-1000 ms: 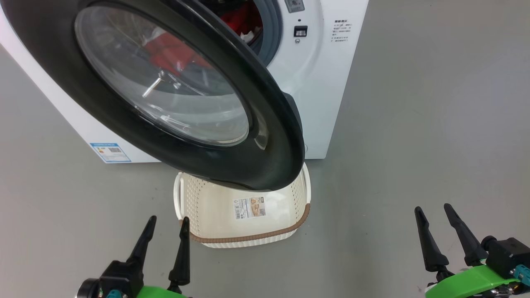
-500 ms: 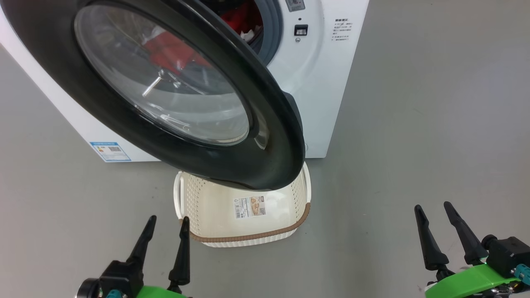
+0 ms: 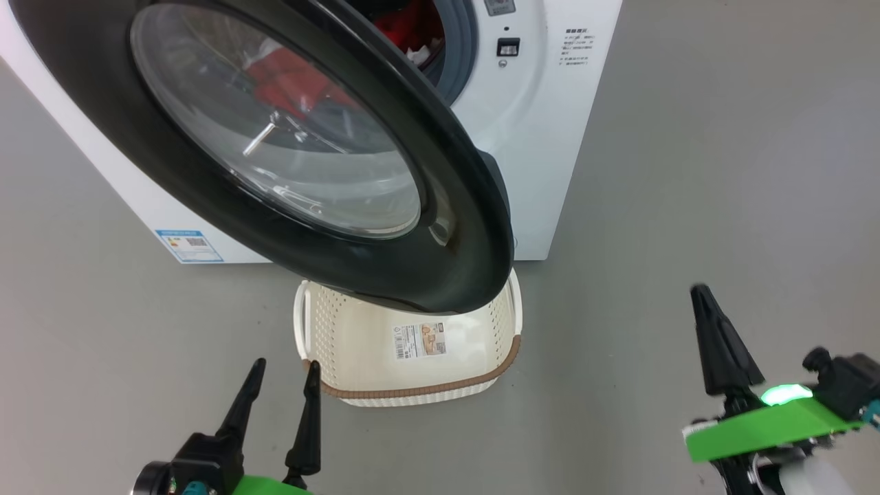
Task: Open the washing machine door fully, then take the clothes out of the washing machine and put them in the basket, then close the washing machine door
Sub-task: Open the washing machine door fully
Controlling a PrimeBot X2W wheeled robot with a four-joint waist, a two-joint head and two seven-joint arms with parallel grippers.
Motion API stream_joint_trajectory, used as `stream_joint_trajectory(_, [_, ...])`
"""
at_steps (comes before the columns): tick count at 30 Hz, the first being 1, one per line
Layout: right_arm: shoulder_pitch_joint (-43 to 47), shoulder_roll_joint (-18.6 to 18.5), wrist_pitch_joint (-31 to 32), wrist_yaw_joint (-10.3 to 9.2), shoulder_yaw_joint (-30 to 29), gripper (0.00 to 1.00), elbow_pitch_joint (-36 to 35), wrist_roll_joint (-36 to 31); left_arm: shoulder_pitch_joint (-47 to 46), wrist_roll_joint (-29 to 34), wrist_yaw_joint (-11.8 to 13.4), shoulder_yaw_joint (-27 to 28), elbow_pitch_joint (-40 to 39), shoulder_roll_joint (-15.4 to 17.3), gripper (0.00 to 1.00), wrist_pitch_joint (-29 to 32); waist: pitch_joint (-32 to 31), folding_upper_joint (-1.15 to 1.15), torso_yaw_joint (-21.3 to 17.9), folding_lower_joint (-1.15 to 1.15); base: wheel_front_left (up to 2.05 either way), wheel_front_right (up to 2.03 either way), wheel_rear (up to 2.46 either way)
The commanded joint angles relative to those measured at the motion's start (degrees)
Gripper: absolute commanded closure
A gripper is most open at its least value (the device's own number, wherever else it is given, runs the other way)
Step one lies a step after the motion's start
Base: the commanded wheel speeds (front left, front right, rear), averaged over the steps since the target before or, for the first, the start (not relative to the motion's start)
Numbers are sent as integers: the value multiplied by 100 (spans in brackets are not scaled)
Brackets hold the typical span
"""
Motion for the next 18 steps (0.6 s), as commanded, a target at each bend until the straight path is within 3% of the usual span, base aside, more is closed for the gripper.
stream_joint_trajectory(1, [-379,-72,-52,44,331,100,-250,454,-43,-27,3,133,-153,55,0,-46,20,-1,30,0,0,0,0])
stream_joint_trajectory(2, [-379,-72,-52,44,331,100,-250,454,-43,-27,3,133,-153,55,0,-46,20,-1,30,0,0,0,0])
stream_joint_trajectory(7, [-939,-239,-52,44,774,100,-447,1704,-81,-48,19,82,-144,55,0,-46,65,-1,104,0,0,0,0])
stream_joint_trajectory(13, [-1732,-639,-8,44,1505,100,-578,3953,-132,-74,28,8,-133,55,0,-46,151,-1,209,0,0,0,0])
stream_joint_trajectory(18, [-2360,-960,665,44,1668,100,-649,5311,-232,-106,35,-90,-126,55,0,-46,286,-1,317,0,0,0,0])
